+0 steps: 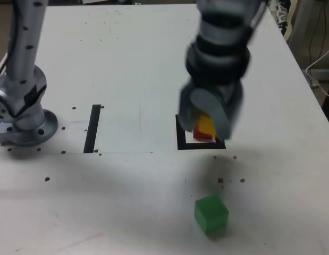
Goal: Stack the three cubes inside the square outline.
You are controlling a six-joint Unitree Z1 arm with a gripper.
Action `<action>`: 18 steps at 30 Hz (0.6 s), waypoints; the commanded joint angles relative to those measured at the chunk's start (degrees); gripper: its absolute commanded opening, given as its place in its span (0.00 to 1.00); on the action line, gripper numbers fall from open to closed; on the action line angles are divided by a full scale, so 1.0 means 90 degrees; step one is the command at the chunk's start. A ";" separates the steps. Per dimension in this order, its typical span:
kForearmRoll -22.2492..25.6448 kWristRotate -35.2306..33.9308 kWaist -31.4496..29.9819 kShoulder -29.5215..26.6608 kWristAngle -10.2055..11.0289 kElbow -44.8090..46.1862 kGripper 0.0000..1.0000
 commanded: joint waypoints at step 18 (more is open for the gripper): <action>-0.0361 -0.0940 0.0716 -0.0158 -0.0223 0.0496 0.11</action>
